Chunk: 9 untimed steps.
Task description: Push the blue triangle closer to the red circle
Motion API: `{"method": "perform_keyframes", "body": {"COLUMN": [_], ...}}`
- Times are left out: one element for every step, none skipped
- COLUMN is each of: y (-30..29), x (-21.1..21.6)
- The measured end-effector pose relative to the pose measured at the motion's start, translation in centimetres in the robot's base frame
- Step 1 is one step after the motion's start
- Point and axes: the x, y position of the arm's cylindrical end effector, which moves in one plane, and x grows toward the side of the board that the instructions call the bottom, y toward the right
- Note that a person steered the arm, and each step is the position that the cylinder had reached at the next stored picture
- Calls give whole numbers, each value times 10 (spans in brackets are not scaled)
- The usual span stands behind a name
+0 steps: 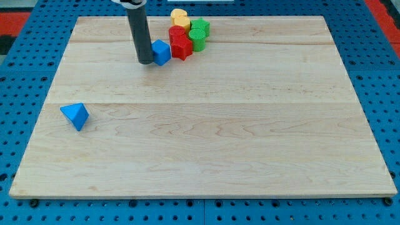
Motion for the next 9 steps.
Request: {"method": "perform_keyframes", "body": {"y": [22, 12, 9, 1, -4, -41, -90, -126, -131], "x": [-15, -8, 76, 142, 172, 176, 183, 138, 89]}}
